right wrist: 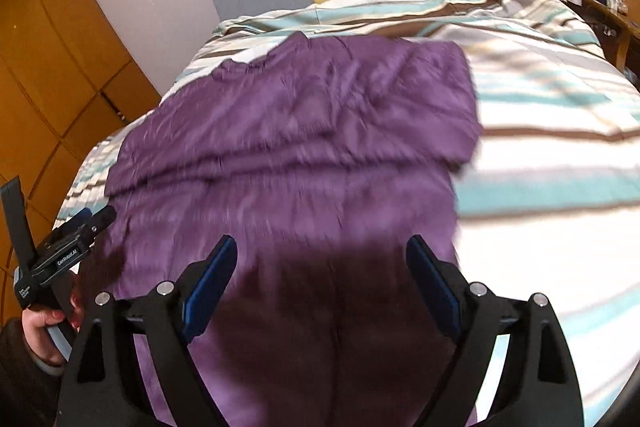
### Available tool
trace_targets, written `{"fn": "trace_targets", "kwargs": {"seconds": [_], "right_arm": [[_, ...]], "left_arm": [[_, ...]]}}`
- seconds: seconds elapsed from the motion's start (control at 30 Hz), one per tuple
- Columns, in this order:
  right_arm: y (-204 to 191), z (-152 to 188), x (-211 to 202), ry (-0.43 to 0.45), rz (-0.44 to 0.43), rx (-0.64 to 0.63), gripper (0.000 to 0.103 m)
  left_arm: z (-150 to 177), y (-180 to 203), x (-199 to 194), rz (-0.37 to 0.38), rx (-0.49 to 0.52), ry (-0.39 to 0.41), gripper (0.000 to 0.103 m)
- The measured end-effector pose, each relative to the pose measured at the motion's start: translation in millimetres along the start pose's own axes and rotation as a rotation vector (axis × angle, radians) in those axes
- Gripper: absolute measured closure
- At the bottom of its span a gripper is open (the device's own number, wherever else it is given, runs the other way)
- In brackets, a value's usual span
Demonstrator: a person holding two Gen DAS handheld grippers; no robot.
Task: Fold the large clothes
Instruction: 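Fold the hem up toward the collar with both grippers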
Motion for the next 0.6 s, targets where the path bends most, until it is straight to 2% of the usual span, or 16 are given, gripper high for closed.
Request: {"fn": "trace_targets", "kwargs": {"seconds": [0.17, 0.27, 0.4, 0.47, 0.6], "right_arm": [[23, 38, -33, 0.012, 0.047, 0.005, 0.017], [38, 60, -44, -0.012, 0.067, 0.017, 0.017], [53, 89, -54, -0.046, 0.019, 0.065, 0.017], [57, 100, -59, -0.055, -0.033, 0.097, 0.017], [54, 110, -65, -0.056, -0.098, 0.086, 0.016]], "left_arm": [[41, -21, -28, -0.031, -0.045, -0.005, 0.003], [61, -37, -37, -0.061, -0.079, -0.021, 0.003], [86, -52, -50, -0.063, -0.112, -0.045, 0.003], [96, -55, -57, -0.062, -0.107, -0.047, 0.003], [114, -60, -65, -0.03, -0.139, -0.068, 0.003]]}}
Point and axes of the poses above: each gripper's, at about its wrist camera, not at the fingertips, and x roughly the way its jaws point, y to its right, z to its underside, the point moved 7 cm from there along x, roughly the way its jaws point, and after that the axes turned 2 degrees about z, right-handed, at the moved point
